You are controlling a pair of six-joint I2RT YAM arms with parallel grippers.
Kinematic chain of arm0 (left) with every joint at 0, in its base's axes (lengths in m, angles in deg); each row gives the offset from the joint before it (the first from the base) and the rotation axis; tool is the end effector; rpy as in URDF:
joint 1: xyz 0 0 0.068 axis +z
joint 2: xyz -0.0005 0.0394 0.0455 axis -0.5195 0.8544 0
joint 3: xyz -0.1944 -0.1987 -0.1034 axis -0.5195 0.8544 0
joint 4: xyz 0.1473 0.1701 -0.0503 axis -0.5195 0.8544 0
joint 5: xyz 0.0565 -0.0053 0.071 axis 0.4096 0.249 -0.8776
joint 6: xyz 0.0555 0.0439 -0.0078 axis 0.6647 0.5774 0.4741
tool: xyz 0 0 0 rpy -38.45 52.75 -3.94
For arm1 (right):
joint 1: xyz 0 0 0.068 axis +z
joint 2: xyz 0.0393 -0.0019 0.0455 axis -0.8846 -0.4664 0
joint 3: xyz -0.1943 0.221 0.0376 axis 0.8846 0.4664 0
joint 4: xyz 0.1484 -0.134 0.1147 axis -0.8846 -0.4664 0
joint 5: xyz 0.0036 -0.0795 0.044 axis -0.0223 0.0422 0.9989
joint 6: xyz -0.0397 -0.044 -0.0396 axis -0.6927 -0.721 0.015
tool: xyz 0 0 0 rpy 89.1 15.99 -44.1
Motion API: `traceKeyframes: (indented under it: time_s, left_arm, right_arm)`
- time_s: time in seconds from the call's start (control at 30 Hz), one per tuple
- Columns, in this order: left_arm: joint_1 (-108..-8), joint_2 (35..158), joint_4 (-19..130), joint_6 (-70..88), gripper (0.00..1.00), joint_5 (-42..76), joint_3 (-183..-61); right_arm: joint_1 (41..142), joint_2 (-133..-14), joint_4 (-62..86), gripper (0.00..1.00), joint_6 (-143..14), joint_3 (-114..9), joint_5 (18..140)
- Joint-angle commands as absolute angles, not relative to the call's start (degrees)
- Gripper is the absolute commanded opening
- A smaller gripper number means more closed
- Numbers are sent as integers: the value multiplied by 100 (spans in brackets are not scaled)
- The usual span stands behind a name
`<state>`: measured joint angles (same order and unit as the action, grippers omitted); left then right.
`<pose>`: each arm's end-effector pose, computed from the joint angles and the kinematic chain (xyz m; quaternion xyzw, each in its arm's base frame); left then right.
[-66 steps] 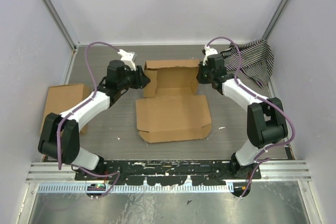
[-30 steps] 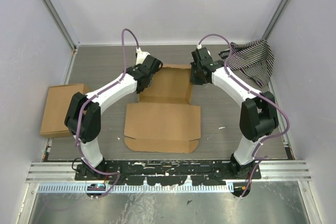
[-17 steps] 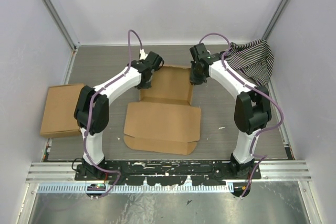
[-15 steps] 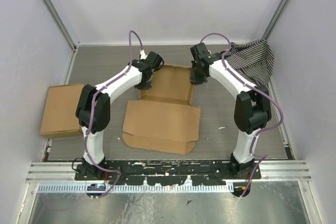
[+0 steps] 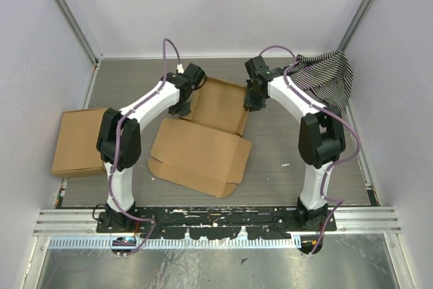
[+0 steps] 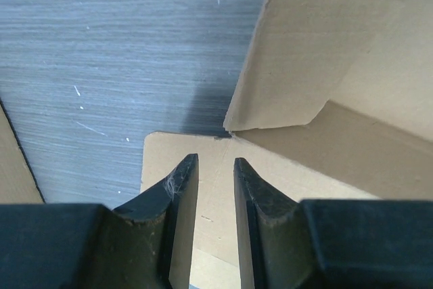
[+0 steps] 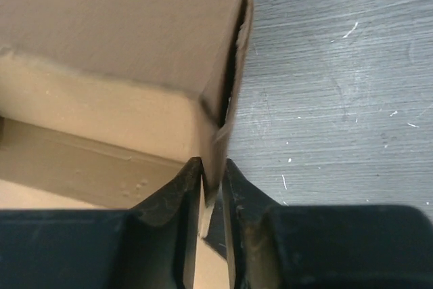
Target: Fold the paper box
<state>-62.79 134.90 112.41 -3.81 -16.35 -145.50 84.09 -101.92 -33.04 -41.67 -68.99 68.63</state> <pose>0.3485 -0.1845 0.2456 0.0275 0.9661 0.1210 0.2262 0.3682 0.1446 0.2615 0.0726 0.9698 0.0779 0.2194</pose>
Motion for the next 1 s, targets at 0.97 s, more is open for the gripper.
traceKeyframes:
  time_s: [0.97]
  left_arm:
    - [-5261,14820,10870,-50,57,1168,-16473]
  right_arm:
    - [8374,-11145,-3217,50,-4173,-7258,7101]
